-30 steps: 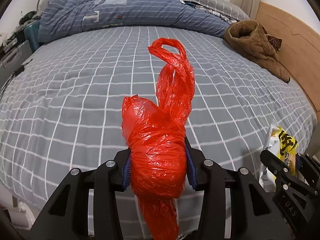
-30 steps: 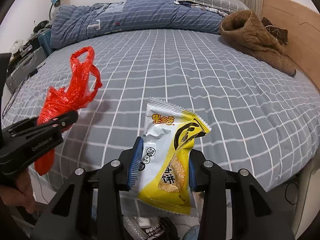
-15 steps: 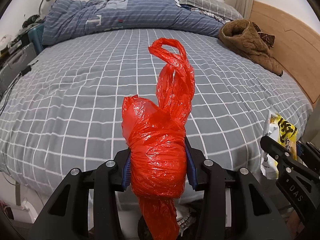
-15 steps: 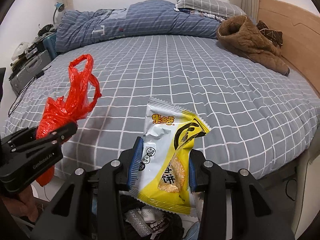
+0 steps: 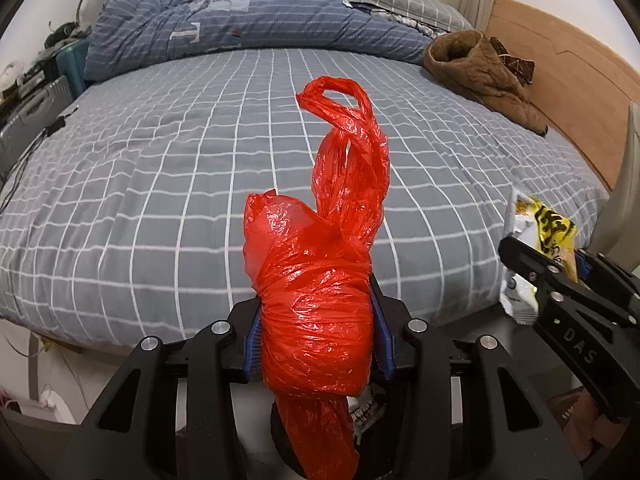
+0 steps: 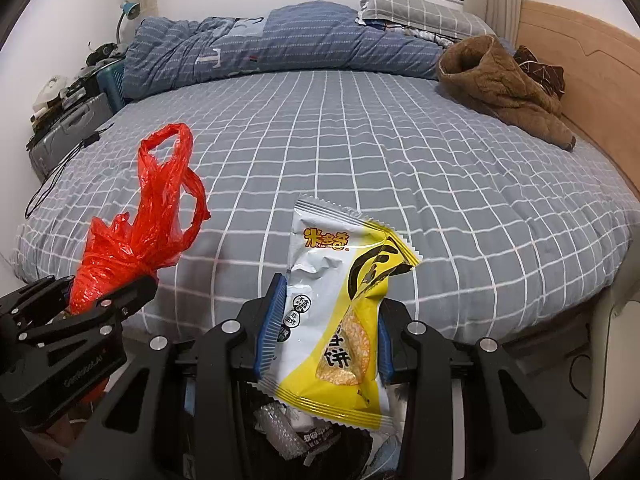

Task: Collect trash
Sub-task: 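Carry the red bag and yellow snack wrapper over the trash bin, then open the left gripper to drop the red bag into the bin, then open the right gripper to drop the yellow snack wrapper into the bin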

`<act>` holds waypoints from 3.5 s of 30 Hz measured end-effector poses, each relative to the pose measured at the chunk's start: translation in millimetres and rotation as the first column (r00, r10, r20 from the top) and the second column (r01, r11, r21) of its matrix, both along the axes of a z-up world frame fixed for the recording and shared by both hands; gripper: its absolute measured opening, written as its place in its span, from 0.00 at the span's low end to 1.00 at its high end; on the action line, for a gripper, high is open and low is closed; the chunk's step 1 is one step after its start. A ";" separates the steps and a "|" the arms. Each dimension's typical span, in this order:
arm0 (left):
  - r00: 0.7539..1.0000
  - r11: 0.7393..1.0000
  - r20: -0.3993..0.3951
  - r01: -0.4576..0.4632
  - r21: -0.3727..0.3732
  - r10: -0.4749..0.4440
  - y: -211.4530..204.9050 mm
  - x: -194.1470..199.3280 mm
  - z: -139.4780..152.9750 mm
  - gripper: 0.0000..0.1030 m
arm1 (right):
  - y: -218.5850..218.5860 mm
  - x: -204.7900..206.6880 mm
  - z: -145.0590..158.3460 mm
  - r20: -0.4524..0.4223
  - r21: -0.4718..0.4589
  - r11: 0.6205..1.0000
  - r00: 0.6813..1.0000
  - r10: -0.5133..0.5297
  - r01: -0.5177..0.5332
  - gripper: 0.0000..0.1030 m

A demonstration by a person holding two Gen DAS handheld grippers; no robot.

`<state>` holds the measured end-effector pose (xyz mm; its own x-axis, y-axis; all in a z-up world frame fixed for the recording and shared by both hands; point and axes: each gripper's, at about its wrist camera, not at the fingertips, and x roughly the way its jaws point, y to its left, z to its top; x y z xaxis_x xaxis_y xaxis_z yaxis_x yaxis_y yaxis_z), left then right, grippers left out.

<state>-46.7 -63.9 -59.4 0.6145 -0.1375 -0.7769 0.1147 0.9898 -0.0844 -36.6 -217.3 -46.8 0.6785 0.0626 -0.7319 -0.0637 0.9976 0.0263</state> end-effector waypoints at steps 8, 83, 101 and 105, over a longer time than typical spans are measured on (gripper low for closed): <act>1.000 1.000 -0.002 0.000 0.000 0.000 2.1 -30.0 2.8 0.41 | 1.9 -27.9 1.6 0.000 -0.002 1.000 1.000 0.003 -0.003 0.37; 0.953 0.995 -0.301 0.067 0.075 -0.042 -17.4 -60.1 -152.1 0.91 | -14.0 -66.9 -164.4 -0.350 0.037 0.997 0.934 0.072 -0.063 0.38; 0.950 0.998 -0.309 -0.033 0.061 0.051 35.5 -58.5 -159.4 0.94 | 37.8 -64.3 -190.4 -0.372 0.010 0.986 0.915 0.158 -0.166 0.56; 0.950 0.997 -0.308 -0.036 0.062 0.053 35.4 -57.0 -162.0 0.94 | 39.4 -62.6 -188.9 -0.361 -0.001 0.987 0.921 0.148 -0.159 0.64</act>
